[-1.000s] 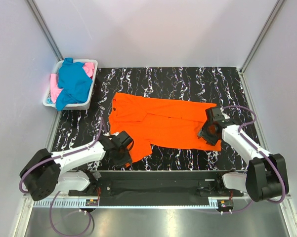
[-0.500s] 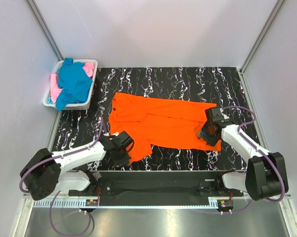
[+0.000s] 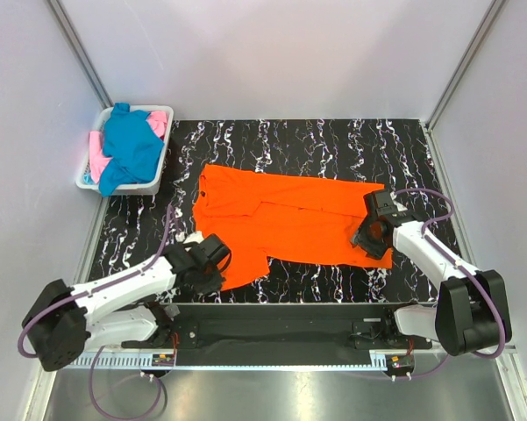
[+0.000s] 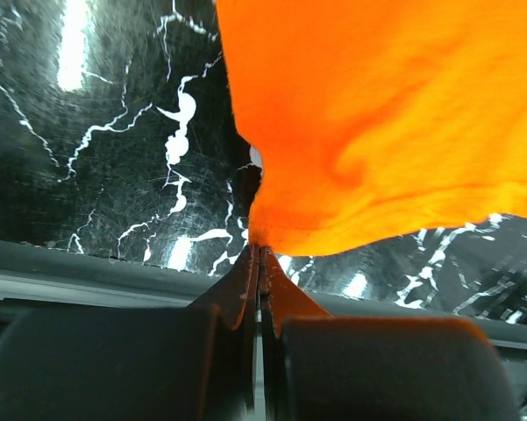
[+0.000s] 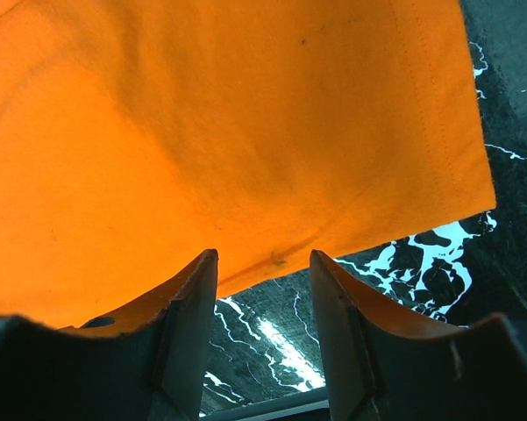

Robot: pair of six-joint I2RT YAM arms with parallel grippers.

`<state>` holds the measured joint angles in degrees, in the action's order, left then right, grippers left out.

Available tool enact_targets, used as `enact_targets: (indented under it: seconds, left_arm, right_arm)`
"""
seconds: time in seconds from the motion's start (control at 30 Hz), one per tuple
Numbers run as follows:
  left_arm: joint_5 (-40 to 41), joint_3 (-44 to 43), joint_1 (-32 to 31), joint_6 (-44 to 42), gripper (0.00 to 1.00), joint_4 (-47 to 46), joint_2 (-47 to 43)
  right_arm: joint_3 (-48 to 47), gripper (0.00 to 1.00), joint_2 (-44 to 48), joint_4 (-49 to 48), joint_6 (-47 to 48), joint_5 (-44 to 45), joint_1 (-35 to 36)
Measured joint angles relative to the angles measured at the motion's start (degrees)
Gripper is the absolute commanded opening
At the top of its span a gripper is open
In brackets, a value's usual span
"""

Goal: Fold and stack the t-shirts
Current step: Fold the tshirt

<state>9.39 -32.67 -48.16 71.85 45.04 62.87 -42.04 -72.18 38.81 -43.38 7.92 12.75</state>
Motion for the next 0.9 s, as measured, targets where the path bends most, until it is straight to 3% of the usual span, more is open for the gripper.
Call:
enact_targets:
  seconds: [0.57, 0.9]
  left_arm:
    - [5.49, -3.23, -0.55, -1.57, 0.0, 2.47, -6.45]
    - [8.24, -5.62, -0.57, -1.95, 0.0, 3.34, -6.01]
  right_arm:
    - [0.0, 0.55, 4.94, 5.73, -7.3, 12.22, 0.0]
    - [2.69, 0.52, 7.45, 10.45, -13.77, 14.1, 0.0]
